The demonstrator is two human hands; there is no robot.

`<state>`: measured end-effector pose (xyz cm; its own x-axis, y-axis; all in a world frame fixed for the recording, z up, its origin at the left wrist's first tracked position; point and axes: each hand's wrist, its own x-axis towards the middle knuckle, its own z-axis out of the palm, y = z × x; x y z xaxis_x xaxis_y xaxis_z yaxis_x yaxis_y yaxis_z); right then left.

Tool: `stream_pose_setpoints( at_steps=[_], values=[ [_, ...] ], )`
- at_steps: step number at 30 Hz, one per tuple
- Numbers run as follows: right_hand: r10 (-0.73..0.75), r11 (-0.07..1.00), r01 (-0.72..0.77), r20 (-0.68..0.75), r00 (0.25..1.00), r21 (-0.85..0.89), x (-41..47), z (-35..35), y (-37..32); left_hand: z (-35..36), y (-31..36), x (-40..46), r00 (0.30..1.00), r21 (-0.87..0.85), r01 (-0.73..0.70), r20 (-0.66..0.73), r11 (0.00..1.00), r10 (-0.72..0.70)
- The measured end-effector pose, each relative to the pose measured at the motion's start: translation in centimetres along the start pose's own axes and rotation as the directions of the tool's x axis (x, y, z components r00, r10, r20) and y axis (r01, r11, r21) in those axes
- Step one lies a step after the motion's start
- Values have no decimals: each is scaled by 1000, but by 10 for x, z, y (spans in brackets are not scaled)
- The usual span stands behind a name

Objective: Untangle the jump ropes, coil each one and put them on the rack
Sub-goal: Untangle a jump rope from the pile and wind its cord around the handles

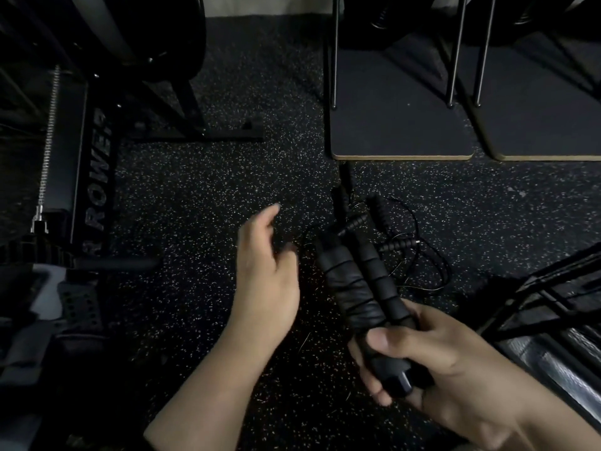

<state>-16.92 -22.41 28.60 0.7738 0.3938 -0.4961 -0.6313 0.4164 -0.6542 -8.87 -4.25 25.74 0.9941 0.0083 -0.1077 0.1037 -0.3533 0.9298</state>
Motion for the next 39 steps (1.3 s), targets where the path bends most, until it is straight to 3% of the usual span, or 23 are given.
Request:
stream_pose_setpoints(
  at_steps=[2,4,6,7,9,10,11,12,14,15,16,17,19,21,22,24,26,27,29,33,36,39],
  values=[
    [-5,1000,7,102,995,-17,-4,-1,-2,2,-9,2,971,-78,27,240,997,-7],
    [-32,999,34,167,985,-8,-6,0,-4,8,-7,-6,926,-99,0,377,995,38],
    [-89,996,88,199,976,13,-8,-3,-9,17,-9,-15,926,-13,-107,364,994,104],
    [-102,995,99,199,975,22,-9,-5,-12,22,-3,-16,950,-40,-81,298,996,89],
    [-94,996,92,193,977,20,-14,-11,-19,21,-2,-9,980,66,-182,95,981,175],
    [-79,997,78,205,976,13,-15,-14,-21,19,2,-5,982,35,-173,81,984,170],
    [-54,998,55,228,972,4,-17,-15,-21,18,7,-2,981,-63,-137,131,989,144],
    [-22,1000,24,256,966,-3,-17,-15,-19,17,12,1,971,-239,-7,229,971,63],
    [19,1000,-19,313,949,-4,-15,-14,-13,23,22,3,903,-560,312,425,768,-57],
    [12,1000,-14,323,946,5,-13,-14,-10,26,23,4,895,-636,361,442,682,-62],
    [-14,1000,9,316,949,19,-12,-12,-9,30,17,6,901,-657,355,430,665,-57],
    [-50,998,41,291,955,36,-11,-12,-9,33,12,6,922,-630,325,378,705,-88],
    [-118,992,108,183,976,66,-11,-12,-11,35,3,5,945,-415,203,322,887,-66],
    [-158,987,158,8,987,33,-11,-10,-14,32,-4,-2,907,-136,-37,412,990,91],
    [-172,985,173,-87,981,-3,-10,-10,-14,32,-5,-5,868,68,-188,478,980,133],
    [-205,979,192,-267,942,-74,-8,-10,-14,34,-3,-12,828,312,-297,555,903,81],
    [-273,925,138,-368,889,-354,-9,-14,-13,36,8,-23,811,432,-352,584,830,40],
    [-315,836,70,-371,873,-545,-10,-18,-13,36,12,-25,807,481,-384,589,788,33],
    [-349,665,-62,-383,856,-744,-12,-24,-12,36,14,-26,788,537,-452,615,712,37],
    [-358,460,-201,-388,850,-865,-10,-28,-6,29,19,-26,751,569,-572,653,591,98],
    [-336,289,-299,-389,858,-909,-3,-40,2,19,30,-24,717,520,-592,689,615,108],
    [-185,190,-301,-336,924,-934,-3,-28,2,4,35,-20,680,469,-542,732,697,35]
  ],
)
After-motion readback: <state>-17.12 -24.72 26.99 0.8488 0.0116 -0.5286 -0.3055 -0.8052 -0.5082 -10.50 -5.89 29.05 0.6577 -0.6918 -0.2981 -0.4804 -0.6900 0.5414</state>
